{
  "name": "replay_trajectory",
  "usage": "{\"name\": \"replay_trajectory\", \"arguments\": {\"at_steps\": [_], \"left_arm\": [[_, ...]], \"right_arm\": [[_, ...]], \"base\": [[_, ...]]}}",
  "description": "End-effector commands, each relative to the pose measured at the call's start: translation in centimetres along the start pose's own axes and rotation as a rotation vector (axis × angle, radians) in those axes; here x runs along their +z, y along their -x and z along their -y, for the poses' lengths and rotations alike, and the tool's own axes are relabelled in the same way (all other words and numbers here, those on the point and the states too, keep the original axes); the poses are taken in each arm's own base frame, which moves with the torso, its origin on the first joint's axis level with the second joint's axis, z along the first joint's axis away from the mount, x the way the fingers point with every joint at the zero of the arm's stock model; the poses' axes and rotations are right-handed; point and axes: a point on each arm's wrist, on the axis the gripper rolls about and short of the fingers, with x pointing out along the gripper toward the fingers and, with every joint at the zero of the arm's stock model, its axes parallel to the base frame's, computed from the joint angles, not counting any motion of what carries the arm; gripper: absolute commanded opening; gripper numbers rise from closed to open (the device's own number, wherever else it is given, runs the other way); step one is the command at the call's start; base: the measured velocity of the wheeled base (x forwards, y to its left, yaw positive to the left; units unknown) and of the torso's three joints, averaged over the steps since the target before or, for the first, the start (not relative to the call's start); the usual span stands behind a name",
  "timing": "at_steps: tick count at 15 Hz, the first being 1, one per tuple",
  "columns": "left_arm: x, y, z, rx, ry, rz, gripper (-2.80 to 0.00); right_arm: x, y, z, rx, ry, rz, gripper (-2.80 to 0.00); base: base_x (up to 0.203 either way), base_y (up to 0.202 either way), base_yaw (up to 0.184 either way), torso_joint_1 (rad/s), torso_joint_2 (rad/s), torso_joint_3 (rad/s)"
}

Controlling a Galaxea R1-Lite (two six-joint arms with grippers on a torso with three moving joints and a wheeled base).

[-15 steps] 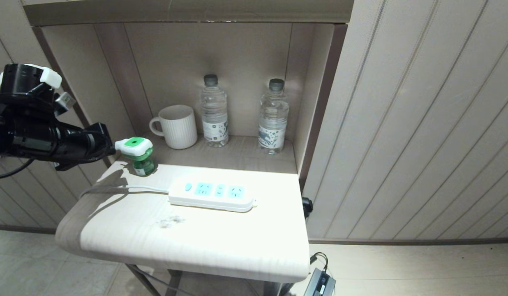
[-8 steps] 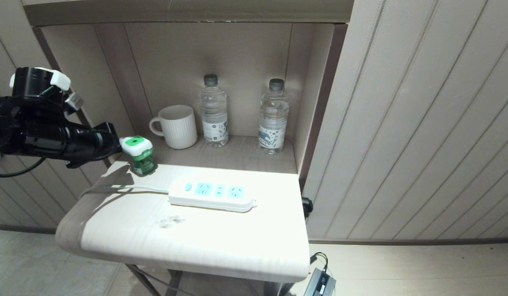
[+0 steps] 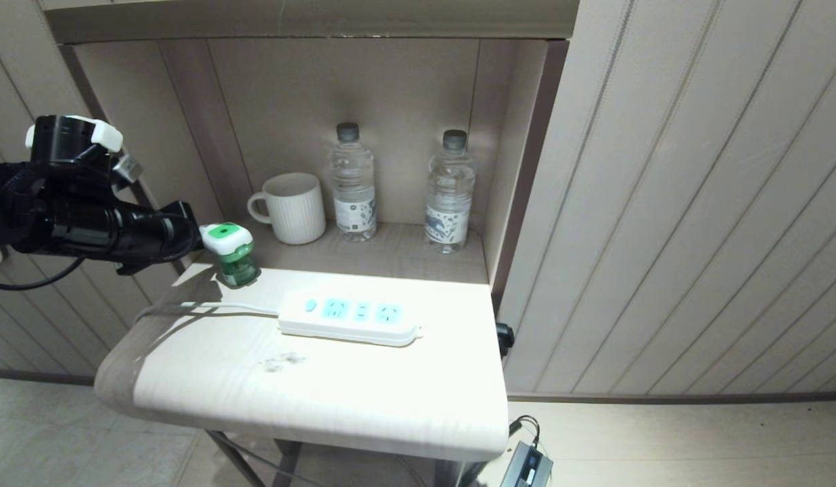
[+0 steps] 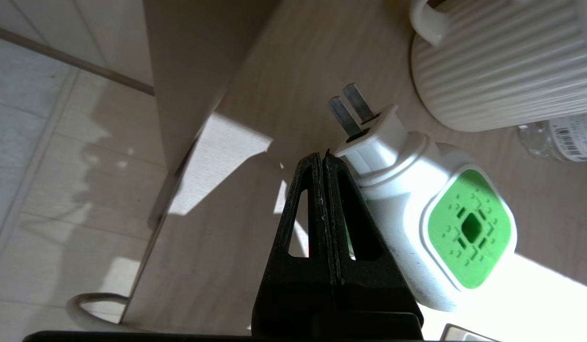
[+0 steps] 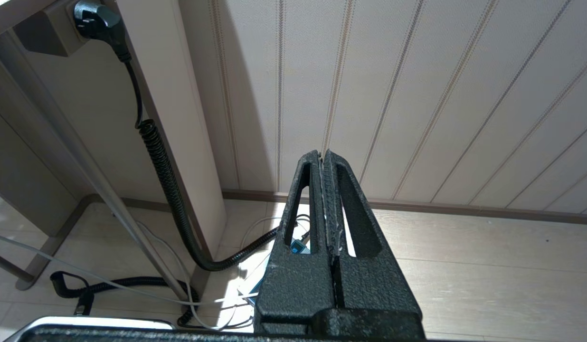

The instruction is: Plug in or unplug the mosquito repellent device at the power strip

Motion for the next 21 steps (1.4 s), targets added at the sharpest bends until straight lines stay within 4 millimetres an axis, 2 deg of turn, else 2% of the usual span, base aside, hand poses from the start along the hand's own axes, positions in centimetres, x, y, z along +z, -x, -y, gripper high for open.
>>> {"name": "replay_trajectory", "arguments": {"at_steps": [1, 7, 12, 19, 21], "left_arm": [[0.2, -0.4, 0.0, -0.010, 0.003, 0.008, -2.80], [0.3, -0.5, 0.1, -0.012, 0.003, 0.009, -2.80], [-0.7, -0.2, -0.3, -0.001, 0.006, -0.019, -2.80], [-1.7, 2.9, -0.2, -0.015, 0.000, -0.004, -2.80], [-1.8, 3.2, 0.0, -0.021, 0.000, -0.002, -2.80]], "right_arm": [[0.0, 0.0, 0.0, 0.000, 0.000, -0.001, -2.80], [0.0, 0.0, 0.0, 0.002, 0.000, -0.001, -2.80], [0.0, 0.0, 0.0, 0.001, 0.000, -0.001, -2.80], [0.0, 0.0, 0.0, 0.002, 0.000, -0.001, -2.80], [0.0, 0.0, 0.0, 0.001, 0.000, -0.001, -2.80]], "base": [[0.000, 0.000, 0.000, 0.000, 0.00, 0.000], [0.000, 0.000, 0.000, 0.000, 0.00, 0.000], [0.000, 0.000, 0.000, 0.000, 0.00, 0.000], [0.000, 0.000, 0.000, 0.000, 0.00, 0.000], [0.000, 0.000, 0.000, 0.000, 0.00, 0.000]]}}
